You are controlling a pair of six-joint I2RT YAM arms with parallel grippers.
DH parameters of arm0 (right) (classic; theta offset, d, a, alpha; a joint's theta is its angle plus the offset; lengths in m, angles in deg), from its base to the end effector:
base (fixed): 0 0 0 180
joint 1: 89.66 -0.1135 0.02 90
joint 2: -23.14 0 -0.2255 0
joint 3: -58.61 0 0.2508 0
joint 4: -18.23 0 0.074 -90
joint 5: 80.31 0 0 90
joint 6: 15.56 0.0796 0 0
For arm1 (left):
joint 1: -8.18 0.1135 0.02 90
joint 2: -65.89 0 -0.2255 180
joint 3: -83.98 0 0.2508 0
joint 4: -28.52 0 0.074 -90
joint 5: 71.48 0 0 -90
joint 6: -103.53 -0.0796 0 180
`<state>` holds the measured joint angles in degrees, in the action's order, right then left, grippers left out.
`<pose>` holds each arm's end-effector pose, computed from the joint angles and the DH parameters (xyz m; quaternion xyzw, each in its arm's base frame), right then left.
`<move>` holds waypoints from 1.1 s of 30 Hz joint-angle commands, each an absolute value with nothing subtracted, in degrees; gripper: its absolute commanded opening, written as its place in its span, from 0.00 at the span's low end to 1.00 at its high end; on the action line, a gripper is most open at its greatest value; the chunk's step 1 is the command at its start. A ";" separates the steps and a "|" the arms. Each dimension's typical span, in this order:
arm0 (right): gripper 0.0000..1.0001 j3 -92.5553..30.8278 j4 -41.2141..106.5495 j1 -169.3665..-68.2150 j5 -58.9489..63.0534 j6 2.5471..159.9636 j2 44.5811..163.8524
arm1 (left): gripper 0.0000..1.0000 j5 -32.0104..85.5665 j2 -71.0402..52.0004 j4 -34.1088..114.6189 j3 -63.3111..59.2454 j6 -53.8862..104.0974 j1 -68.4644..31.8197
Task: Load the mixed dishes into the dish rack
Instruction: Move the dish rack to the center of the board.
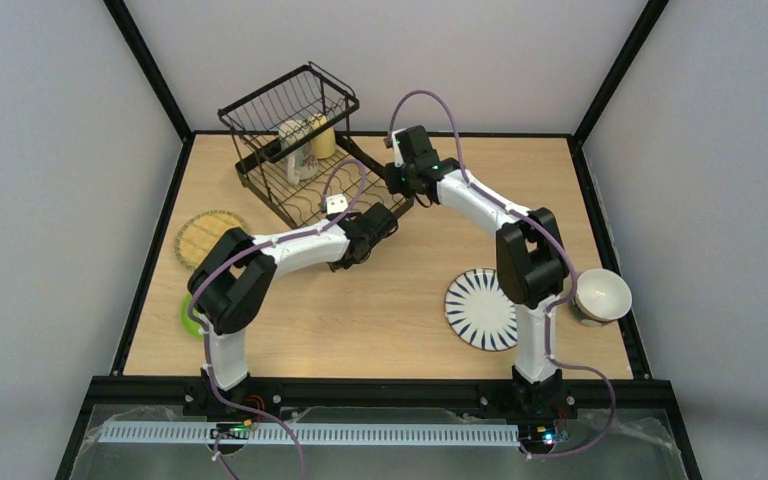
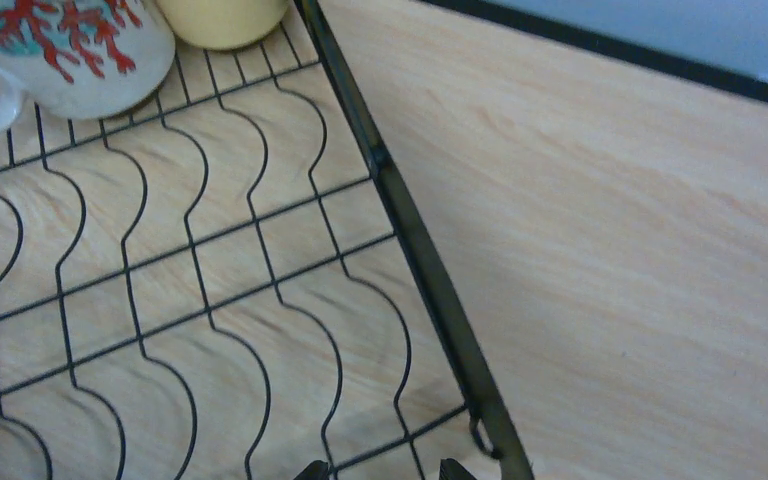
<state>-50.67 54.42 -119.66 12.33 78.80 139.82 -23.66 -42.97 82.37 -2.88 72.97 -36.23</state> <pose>0.4185 0.2374 0.1768 -0.1950 0.8980 0.0961 0.3826 0.2931 -0.2123 0.1040 -0.1650 0.9122 0.1298 0.3520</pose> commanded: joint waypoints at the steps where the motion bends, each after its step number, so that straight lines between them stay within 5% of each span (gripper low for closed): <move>1: 0.66 -56.11 56.26 -119.46 13.46 76.57 142.94 | 0.87 -8.40 -45.56 91.29 1.60 71.58 -42.18; 17: 0.75 -84.22 60.60 -113.54 -0.72 68.19 161.84 | 0.90 -5.55 -46.46 90.62 2.28 71.13 -42.10; 33: 0.75 -89.73 59.04 -113.22 -13.30 67.23 168.60 | 0.91 -2.63 -46.06 90.76 2.08 72.41 -42.10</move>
<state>-86.99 58.60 -112.82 -10.80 68.27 166.62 -23.18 -42.56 81.14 -2.16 72.59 -36.33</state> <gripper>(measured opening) 0.753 0.909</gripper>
